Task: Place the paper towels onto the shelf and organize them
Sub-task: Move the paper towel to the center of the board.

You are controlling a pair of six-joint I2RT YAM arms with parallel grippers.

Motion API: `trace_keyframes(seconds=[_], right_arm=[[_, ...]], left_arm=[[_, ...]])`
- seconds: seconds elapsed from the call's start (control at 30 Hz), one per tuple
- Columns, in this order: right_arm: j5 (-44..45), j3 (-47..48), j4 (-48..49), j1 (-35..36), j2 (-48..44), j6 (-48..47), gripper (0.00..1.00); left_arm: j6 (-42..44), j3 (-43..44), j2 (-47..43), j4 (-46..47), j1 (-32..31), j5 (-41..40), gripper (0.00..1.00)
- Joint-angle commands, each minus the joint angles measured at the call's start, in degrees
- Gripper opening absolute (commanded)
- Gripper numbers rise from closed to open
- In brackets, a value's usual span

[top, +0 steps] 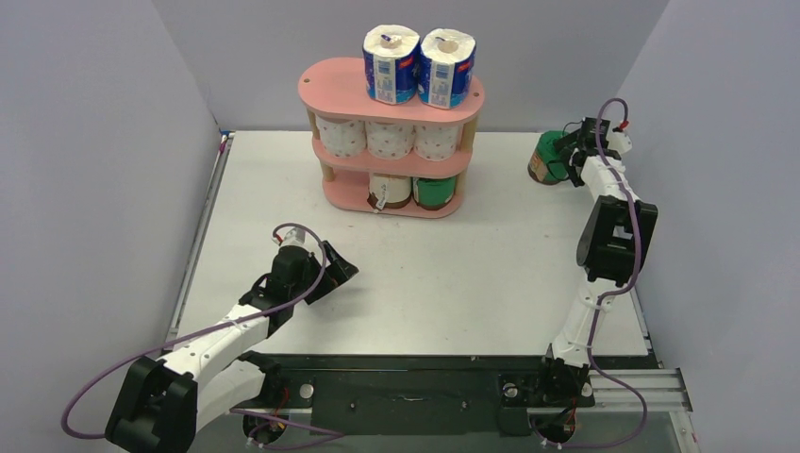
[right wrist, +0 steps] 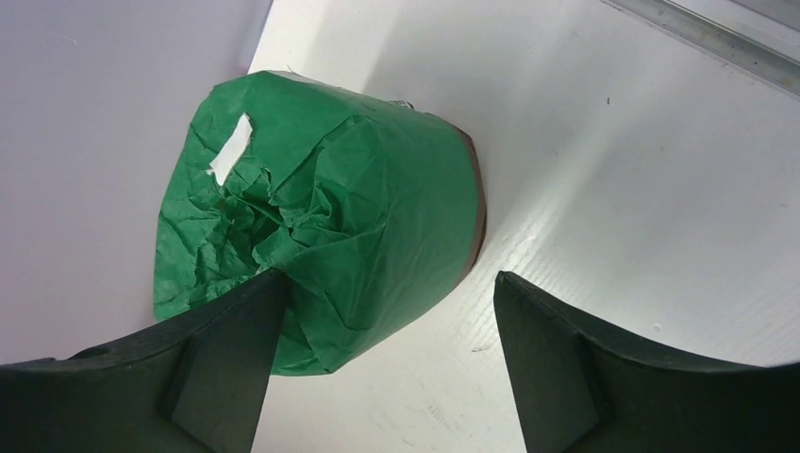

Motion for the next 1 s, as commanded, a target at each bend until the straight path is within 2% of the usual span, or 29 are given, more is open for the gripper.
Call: trace_keyframes(seconds=[0.0, 0.2, 0.43, 0.6, 0.73, 0.97], right_arm=[[0.5, 2.9, 1.0, 0.8, 1.1, -0.7, 0.75], [0.1, 3.5, 0.9, 0.8, 2.4, -0.7, 0.69], [-0.5, 5.1, 0.3, 0.7, 4.5, 0.0, 0.77], [-1.2, 7.2, 0.0, 0.5, 6.0, 0.4, 0.75], [-1.5, 8.0, -0.1, 0.4, 6.9, 0.9, 0.67], [-1.1, 4.3, 2.1, 0.5, 4.3, 0.8, 0.46]], left_arm=[[0.7, 2.4, -0.4, 2.5, 0.4, -0.9, 0.96], [0.4, 2.5, 0.5, 2.5, 0.4, -0.8, 0.96], [0.1, 2.4, 1.2, 2.3, 0.4, -0.7, 0.96], [-0.2, 2.5, 1.9, 2.5, 0.4, -0.8, 0.96], [-0.2, 2.8, 2.8, 2.5, 0.3, -0.9, 0.96], [-0.6, 3.0, 3.6, 2.4, 0.4, -0.5, 0.96]])
